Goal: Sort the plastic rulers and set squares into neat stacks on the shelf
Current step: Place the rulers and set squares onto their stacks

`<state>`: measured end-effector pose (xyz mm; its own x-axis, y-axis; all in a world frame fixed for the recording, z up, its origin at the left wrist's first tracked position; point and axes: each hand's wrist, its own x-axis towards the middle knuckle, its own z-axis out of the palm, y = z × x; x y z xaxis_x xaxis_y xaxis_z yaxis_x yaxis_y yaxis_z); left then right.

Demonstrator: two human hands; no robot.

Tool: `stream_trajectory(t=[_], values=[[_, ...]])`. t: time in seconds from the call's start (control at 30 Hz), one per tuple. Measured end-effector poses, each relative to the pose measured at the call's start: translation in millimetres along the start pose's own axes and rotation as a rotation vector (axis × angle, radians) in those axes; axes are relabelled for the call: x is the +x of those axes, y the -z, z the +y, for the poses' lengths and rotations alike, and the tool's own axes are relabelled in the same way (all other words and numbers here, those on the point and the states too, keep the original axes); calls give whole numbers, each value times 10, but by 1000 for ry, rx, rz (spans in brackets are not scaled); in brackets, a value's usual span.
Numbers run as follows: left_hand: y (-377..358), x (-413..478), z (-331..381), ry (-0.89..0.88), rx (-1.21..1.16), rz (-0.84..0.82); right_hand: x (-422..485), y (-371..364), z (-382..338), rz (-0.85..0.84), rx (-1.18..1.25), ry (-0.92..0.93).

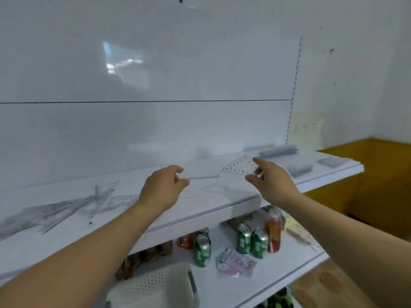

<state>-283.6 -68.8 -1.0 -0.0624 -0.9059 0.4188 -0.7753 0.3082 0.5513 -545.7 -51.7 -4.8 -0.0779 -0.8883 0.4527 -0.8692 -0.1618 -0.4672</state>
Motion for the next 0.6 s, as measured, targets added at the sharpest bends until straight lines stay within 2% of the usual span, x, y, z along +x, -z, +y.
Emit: stream_trajectory(t=[0.17,0.33,0.6], values=[[-877,142,877,-10,-54,-105,-168,682,1061,34,-28,-79],[-1613,262,1584,11,-18,-171,-206,1162,1919,-21,-54,-137],[-2089,504,1897,74,16,-158,187,1176,2527,-130,-32,-86]])
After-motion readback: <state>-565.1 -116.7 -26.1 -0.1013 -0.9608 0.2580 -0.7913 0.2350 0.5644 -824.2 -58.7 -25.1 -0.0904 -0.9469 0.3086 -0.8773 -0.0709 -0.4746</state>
